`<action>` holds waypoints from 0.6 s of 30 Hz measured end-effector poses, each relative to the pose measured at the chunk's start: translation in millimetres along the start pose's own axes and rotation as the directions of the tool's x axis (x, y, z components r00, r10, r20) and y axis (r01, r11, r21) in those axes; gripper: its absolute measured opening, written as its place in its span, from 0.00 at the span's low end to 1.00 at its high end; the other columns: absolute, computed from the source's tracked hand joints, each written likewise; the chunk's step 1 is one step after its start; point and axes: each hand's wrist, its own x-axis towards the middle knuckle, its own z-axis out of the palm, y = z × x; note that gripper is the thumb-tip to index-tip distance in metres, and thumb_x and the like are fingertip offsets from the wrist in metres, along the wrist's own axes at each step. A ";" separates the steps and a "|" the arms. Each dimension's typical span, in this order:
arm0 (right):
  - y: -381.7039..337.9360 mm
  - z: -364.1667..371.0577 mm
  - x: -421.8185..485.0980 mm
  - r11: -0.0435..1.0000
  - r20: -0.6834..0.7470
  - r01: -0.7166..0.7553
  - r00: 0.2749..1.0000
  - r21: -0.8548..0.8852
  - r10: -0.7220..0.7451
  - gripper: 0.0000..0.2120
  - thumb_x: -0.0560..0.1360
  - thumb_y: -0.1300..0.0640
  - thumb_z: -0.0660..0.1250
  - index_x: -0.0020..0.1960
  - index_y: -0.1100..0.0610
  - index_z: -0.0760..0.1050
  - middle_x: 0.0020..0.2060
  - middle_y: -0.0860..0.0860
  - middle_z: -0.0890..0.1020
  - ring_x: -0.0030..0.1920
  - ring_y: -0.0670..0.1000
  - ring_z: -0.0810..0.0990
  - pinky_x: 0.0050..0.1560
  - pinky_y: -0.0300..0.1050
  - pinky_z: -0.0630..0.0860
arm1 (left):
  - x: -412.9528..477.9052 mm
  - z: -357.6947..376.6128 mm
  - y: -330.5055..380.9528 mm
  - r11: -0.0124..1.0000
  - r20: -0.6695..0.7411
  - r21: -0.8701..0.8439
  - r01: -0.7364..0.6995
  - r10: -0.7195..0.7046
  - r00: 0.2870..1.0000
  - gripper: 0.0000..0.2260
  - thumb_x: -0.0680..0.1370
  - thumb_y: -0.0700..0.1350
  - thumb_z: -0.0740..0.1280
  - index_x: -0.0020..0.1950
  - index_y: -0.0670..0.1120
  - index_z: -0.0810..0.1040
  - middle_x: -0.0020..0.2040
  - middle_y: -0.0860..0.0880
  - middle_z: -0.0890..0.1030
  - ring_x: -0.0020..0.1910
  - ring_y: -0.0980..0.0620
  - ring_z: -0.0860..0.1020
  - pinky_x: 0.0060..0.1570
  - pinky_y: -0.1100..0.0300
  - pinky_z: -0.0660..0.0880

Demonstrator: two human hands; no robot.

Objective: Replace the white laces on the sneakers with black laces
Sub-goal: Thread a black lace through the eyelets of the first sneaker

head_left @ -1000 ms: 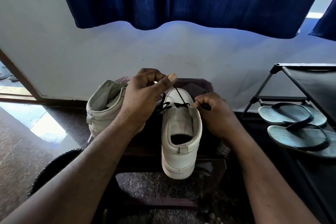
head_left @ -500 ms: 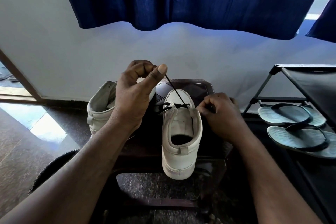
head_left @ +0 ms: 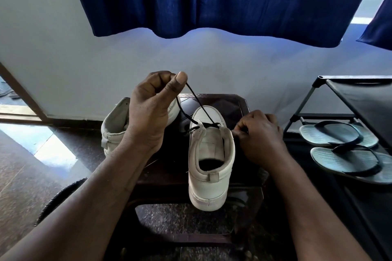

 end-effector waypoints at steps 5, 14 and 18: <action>-0.5 6.3 3.4 0.939 -0.113 0.272 0.961 0.209 -0.253 0.06 0.76 0.56 0.76 0.47 0.45 0.81 0.51 0.40 0.78 0.60 0.46 0.74 0.69 0.46 0.61 | 2.0 1.2 -2.8 1.000 0.032 0.027 0.003 -0.004 0.999 0.07 0.76 0.51 0.76 0.40 0.54 0.82 0.38 0.58 0.75 0.37 0.60 0.71 0.44 0.63 0.69; 2.1 -3.3 -1.2 0.997 -0.024 0.009 1.000 -0.071 -0.011 0.06 0.78 0.52 0.71 0.43 0.43 0.77 0.55 0.42 0.75 0.67 0.53 0.66 0.65 0.55 0.62 | 3.3 -0.7 -14.5 0.994 0.103 0.105 0.022 -0.033 0.994 0.08 0.74 0.54 0.77 0.41 0.52 0.82 0.40 0.56 0.76 0.37 0.60 0.72 0.46 0.60 0.66; 2.9 -0.8 0.5 0.987 -0.068 0.148 0.987 0.065 -0.143 0.06 0.76 0.53 0.75 0.47 0.43 0.80 0.53 0.41 0.76 0.63 0.50 0.71 0.65 0.51 0.64 | 1.9 1.1 -16.1 0.993 0.126 0.106 0.057 -0.070 0.990 0.08 0.75 0.54 0.76 0.43 0.51 0.83 0.40 0.57 0.75 0.35 0.63 0.72 0.43 0.62 0.66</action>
